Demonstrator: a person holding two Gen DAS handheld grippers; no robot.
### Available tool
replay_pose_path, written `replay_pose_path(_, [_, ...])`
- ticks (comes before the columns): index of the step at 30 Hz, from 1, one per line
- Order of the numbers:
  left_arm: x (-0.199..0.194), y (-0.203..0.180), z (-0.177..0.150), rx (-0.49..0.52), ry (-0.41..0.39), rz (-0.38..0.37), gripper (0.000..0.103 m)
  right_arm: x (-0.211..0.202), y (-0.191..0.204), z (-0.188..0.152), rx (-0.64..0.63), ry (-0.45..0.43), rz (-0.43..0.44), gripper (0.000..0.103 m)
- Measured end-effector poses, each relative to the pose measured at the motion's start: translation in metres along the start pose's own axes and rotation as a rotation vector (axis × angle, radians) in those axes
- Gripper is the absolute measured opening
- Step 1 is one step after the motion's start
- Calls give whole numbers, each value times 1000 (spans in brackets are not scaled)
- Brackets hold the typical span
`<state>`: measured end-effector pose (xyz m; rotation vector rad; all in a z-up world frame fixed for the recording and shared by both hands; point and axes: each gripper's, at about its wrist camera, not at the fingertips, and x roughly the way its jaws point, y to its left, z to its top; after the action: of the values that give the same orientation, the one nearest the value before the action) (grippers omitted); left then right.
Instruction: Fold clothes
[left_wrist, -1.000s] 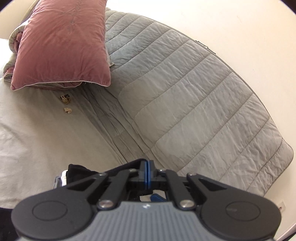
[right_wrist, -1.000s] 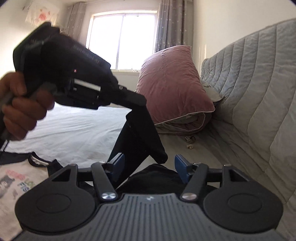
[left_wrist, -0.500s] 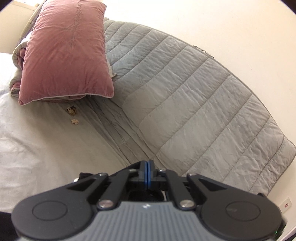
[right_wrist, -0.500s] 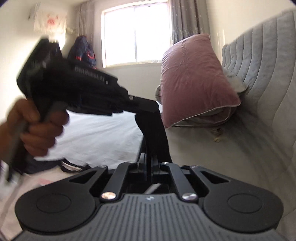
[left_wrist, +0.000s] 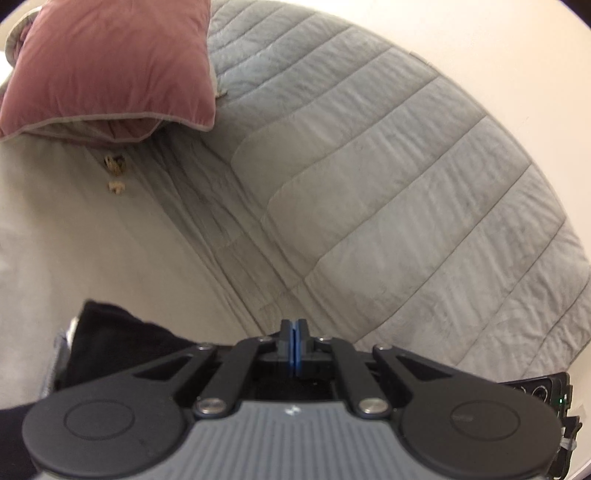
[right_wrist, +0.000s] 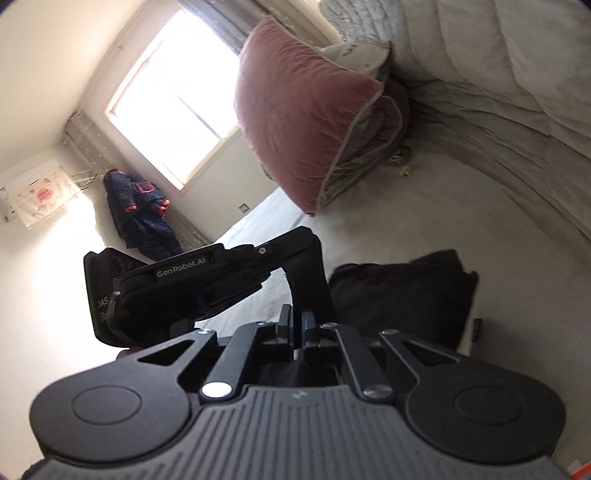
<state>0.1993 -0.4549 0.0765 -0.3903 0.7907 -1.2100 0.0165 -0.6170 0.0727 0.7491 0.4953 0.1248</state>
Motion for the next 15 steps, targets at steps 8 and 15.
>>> replay_pose_path(8, [25,-1,-20,15,45,60,4,-13,-53,-16,72,-23,-157,7])
replay_pose_path(15, [-10,-2,-18,52,19,111,31,-19,-49,-17,77,-59,-168,17])
